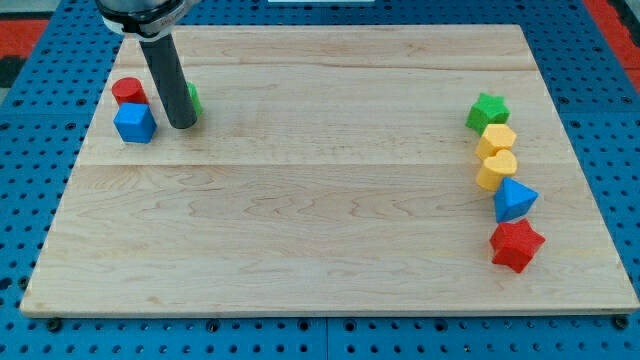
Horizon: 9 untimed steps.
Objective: Place the green star at top center of the board
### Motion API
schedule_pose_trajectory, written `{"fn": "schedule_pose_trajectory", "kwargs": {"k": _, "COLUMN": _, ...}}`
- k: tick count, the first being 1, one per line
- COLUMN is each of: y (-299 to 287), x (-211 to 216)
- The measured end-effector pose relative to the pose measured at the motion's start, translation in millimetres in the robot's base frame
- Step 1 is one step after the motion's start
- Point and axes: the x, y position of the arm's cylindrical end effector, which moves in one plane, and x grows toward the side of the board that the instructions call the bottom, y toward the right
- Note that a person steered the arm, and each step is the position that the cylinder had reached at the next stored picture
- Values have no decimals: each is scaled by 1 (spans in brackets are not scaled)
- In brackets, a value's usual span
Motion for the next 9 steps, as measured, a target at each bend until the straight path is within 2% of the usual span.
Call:
{"fn": "schedule_pose_trajectory", "kwargs": {"k": 1, "y": 143, "x": 0}}
{"fn": "schedule_pose_trajectory", "kwargs": {"k": 2, "y": 248, "x": -9}}
{"fn": "schedule_pose_trajectory", "kwargs": {"k": 3, "y": 291, "x": -71}}
{"fn": "schedule_pose_trajectory", "kwargs": {"k": 4, "y": 341, "x": -88}}
{"fn": "schedule_pose_trajectory", "kwargs": {"k": 5, "y": 433, "x": -27}}
{"fn": "schedule_pose_trajectory", "kwargs": {"k": 6, "y": 440, "x": 49}}
{"fn": "schedule_pose_trajectory", "kwargs": {"k": 7, "y": 389, "x": 21}}
{"fn": "schedule_pose_trajectory", "kwargs": {"k": 8, "y": 366, "x": -39}}
{"fn": "schedule_pose_trajectory", "kwargs": {"k": 9, "y": 296, "x": -93}}
